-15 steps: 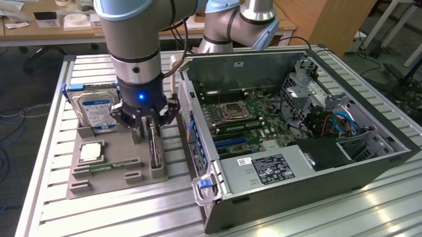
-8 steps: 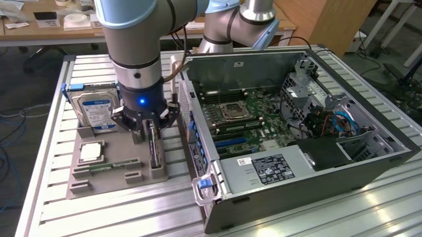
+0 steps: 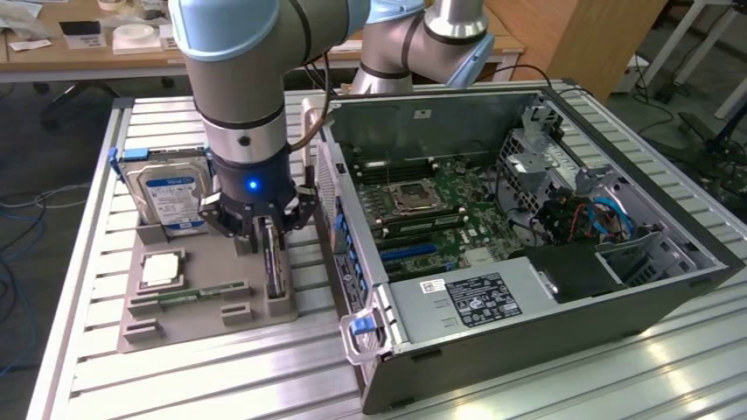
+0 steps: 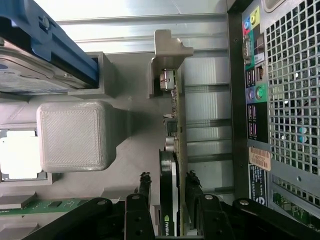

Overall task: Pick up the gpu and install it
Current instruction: 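Pick up the gpu and move the gpu toward the slot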

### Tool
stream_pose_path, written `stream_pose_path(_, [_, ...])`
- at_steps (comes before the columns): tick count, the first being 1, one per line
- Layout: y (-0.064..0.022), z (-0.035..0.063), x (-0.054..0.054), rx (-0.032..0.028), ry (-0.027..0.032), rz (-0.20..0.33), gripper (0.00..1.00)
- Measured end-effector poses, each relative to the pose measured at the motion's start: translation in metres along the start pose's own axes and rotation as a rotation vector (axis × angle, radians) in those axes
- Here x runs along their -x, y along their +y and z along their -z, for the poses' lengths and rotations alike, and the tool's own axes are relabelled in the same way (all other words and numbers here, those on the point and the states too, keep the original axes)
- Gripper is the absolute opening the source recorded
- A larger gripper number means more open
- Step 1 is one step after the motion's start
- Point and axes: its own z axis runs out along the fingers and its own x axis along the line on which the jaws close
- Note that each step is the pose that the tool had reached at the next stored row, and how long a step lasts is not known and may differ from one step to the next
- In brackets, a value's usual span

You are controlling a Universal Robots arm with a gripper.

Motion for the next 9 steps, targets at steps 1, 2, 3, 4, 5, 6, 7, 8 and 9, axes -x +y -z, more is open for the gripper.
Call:
stream_pose_path(1, [0.0,-0.0002,0.0,0.0,0.0,0.0,0.42])
stream_pose_path(2, [0.0,-0.0011,0.0001,0.0005,-0.0005,0.0,0.42])
stream_pose_path(3, [0.0,-0.002,0.0001,0.0004,-0.0004,0.0,0.42])
stream_pose_path(4, [-0.0001,-0.0028,0.0,0.0003,-0.0003,0.0,0.42])
stream_pose_path(5, [-0.0001,-0.0033,0.0,0.0003,-0.0003,0.0,0.42])
stream_pose_path(6, [-0.0002,-0.0037,0.0,0.0002,-0.0002,0.0,0.42])
stream_pose_path(7, [-0.0002,-0.0039,0.0,0.0001,-0.0001,0.0,0.42])
stream_pose_path(8, [-0.0002,-0.0039,0.0,0.0001,-0.0001,0.0,0.42])
stream_pose_path(9, [-0.0002,-0.0039,0.0,0.0001,-0.0001,0.0,0.42])
